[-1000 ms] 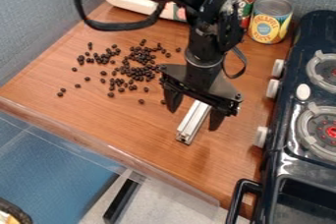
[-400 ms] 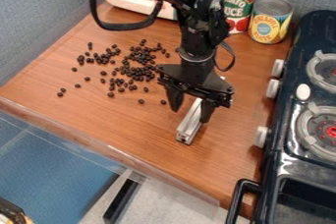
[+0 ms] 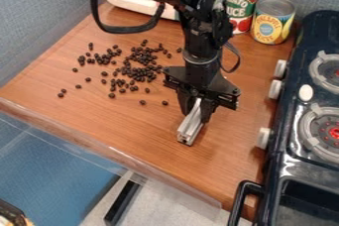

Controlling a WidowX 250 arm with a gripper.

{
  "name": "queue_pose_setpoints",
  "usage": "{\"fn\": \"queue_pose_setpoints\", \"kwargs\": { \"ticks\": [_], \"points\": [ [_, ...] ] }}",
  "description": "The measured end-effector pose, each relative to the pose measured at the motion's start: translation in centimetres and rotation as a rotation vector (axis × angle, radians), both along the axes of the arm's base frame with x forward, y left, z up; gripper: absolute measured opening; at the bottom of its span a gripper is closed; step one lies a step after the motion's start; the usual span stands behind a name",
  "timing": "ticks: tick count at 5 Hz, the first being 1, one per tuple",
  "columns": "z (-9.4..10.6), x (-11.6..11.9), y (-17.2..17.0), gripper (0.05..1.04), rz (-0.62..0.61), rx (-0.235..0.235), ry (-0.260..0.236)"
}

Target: Sweep into pile

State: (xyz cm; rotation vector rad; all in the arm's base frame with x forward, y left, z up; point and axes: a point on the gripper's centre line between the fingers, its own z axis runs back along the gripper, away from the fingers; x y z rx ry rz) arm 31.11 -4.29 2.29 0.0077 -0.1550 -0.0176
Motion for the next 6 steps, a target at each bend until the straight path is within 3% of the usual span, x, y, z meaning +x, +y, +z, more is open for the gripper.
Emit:
{"fn": "queue_pose_setpoints", "kwargs": {
  "ticks": [1, 2, 3, 4, 5, 6],
  "points": [
    [0.8, -0.8, 0.7, 0.339, 0.017, -0.022, -0.006],
    [3.0, -0.6, 1.7, 0.339, 0.077, -0.055, -0.069],
    [4.6, -1.5, 5.4, 0.339, 0.331, -0.092, -0.122],
    [4.8, -2.9, 7.3, 0.339, 0.547, -0.075, -0.131],
    [3.6, -4.8, 10.2, 0.339, 0.813, -0.048, -0.133],
    [3.8, -6.3, 12.0, 0.339, 1.071, -0.116, -0.164]
  ]
}}
